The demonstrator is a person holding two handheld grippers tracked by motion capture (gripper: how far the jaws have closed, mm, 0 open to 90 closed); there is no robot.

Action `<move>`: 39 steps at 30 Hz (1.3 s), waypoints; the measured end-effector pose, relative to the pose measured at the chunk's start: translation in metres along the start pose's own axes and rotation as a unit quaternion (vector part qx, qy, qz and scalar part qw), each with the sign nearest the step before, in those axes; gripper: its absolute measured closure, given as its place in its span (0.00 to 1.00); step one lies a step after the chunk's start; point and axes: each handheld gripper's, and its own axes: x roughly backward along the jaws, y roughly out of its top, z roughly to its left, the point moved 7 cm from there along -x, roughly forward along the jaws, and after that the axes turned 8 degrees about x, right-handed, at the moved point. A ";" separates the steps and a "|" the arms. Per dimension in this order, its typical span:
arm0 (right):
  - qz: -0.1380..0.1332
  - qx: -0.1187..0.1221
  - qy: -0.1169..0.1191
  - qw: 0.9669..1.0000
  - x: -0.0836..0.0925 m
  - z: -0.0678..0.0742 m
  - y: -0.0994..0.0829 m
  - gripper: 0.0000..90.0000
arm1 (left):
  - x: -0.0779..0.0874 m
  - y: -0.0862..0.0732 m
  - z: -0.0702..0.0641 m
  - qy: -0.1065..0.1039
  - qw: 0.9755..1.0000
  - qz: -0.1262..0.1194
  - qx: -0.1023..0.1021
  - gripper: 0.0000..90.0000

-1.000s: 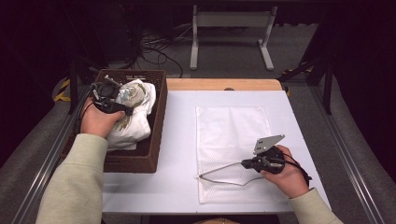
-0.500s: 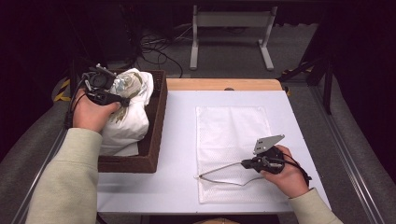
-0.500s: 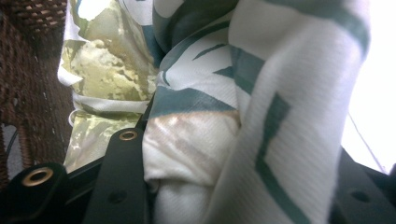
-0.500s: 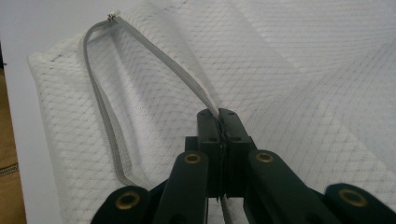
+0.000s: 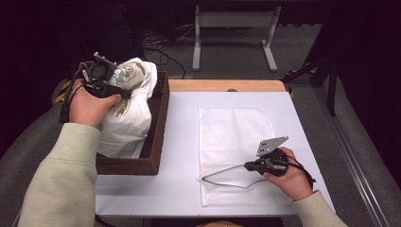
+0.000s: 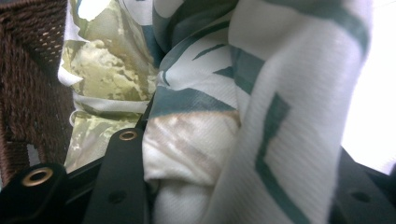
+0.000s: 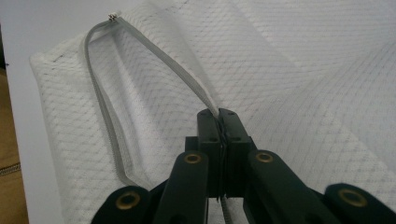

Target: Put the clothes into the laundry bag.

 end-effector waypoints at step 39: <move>-0.003 0.003 -0.001 1.000 0.003 0.000 0.001 0.99 | 0.012 0.027 -0.132 -0.089 0.991 -0.030 -0.090 0.62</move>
